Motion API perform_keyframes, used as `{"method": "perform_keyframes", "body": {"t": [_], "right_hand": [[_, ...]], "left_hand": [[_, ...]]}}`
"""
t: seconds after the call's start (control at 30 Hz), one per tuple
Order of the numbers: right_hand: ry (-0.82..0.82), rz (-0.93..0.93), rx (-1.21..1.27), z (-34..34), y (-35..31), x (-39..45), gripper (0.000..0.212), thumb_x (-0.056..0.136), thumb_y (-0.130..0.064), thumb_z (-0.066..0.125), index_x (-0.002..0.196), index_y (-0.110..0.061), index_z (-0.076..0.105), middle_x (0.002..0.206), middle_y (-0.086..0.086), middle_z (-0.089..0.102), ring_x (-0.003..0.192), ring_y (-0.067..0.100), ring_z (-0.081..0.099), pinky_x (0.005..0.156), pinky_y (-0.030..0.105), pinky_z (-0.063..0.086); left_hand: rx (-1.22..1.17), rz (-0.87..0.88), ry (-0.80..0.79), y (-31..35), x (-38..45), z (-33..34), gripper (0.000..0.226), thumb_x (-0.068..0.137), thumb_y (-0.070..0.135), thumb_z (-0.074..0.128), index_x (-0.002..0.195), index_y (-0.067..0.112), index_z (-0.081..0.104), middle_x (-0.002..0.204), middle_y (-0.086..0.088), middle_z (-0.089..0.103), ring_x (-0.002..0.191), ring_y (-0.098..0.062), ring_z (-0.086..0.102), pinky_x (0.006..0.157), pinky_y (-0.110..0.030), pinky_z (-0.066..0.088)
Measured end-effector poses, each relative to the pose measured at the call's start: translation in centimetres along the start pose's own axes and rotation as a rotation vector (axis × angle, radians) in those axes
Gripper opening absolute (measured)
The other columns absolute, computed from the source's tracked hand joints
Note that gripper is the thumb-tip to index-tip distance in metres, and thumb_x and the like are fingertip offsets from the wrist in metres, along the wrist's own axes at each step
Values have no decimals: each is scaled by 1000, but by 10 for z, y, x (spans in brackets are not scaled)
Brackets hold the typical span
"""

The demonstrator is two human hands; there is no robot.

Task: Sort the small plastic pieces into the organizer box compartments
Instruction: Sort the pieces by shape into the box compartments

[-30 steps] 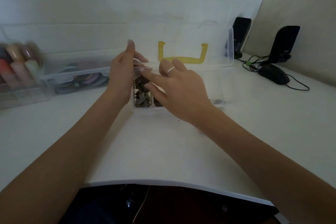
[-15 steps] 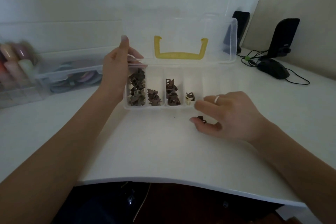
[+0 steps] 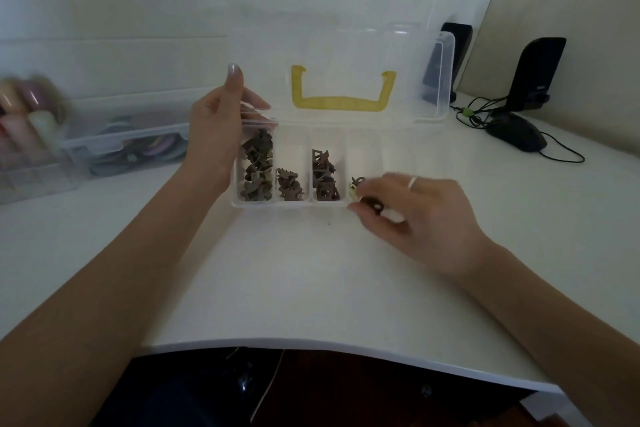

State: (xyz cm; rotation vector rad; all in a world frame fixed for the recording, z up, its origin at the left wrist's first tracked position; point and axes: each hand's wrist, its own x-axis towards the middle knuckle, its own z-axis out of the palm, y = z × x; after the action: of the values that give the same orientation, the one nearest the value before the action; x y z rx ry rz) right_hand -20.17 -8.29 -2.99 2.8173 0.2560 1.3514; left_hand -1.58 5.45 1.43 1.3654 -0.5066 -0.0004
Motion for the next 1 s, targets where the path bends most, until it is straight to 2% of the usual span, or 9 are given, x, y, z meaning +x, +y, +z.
{"method": "perform_keyframes", "body": {"t": [0.1, 0.17, 0.23, 0.47, 0.53, 0.67, 0.83, 0.93, 1.0], "right_hand": [[96, 327, 78, -3, 9, 3, 19, 83, -39, 63, 95, -27, 54, 75, -21, 52, 59, 6, 48, 52, 20, 43], [116, 484, 145, -4, 19, 1, 27, 80, -36, 68, 94, -32, 46, 79, -18, 52, 63, 9, 51, 56, 19, 42], [149, 542, 193, -6, 26, 0, 27, 80, -28, 70, 92, -29, 46, 85, -15, 56, 69, 10, 53, 58, 21, 44], [211, 509, 196, -11, 27, 4, 19, 87, -15, 63, 98, -26, 51, 94, -32, 54, 79, 8, 59, 56, 25, 46], [224, 499, 186, -12, 29, 5, 21, 86, -18, 65, 95, -28, 49, 91, -33, 54, 79, 8, 59, 60, 20, 43], [213, 487, 102, -15, 34, 3, 10, 87, -19, 65, 91, -18, 56, 84, -34, 50, 77, 7, 52, 66, 7, 32], [195, 493, 108, -14, 36, 3, 8, 87, -13, 62, 88, -15, 55, 105, -27, 59, 87, 10, 54, 70, 6, 34], [182, 466, 71, -12, 36, 3, 6, 85, -13, 63, 88, -14, 58, 106, -24, 59, 90, 7, 50, 75, 12, 38], [172, 440, 35, -12, 38, 2, 5, 84, -14, 64, 88, -15, 61, 105, -23, 60, 92, 10, 50, 81, 28, 44]], "left_hand": [[7, 17, -9, 0, -1, 0, 50, 101, 39, 35, 65, 12, 56, 42, 10, 59, 41, 2, 57, 47, -7, 41], [9, 28, -7, 0, -2, 2, 50, 101, 38, 35, 65, 11, 56, 39, 11, 57, 39, 2, 55, 45, -7, 39], [14, 31, 9, 0, -2, 2, 49, 101, 38, 35, 64, 11, 55, 38, 11, 55, 38, 2, 55, 45, -7, 39], [12, 64, 17, -1, 2, -2, 49, 101, 37, 36, 65, 12, 56, 42, 10, 61, 42, 0, 60, 48, -7, 42], [4, 69, 17, -3, 5, -3, 49, 101, 37, 36, 65, 12, 56, 44, 10, 62, 43, -1, 60, 49, -9, 43], [11, 73, 12, -5, 7, -6, 49, 101, 40, 36, 65, 14, 57, 46, 11, 63, 45, -1, 61, 50, -9, 44], [54, 90, 31, -6, 12, -11, 50, 99, 44, 37, 65, 17, 59, 46, 10, 63, 47, -1, 63, 53, -9, 45], [81, 95, 45, -8, 15, -14, 50, 100, 44, 36, 65, 17, 59, 45, 11, 62, 45, 1, 61, 50, -7, 41], [92, 87, 59, -8, 16, -14, 50, 100, 43, 35, 65, 16, 58, 43, 12, 61, 43, 2, 59, 48, -6, 39]]}}
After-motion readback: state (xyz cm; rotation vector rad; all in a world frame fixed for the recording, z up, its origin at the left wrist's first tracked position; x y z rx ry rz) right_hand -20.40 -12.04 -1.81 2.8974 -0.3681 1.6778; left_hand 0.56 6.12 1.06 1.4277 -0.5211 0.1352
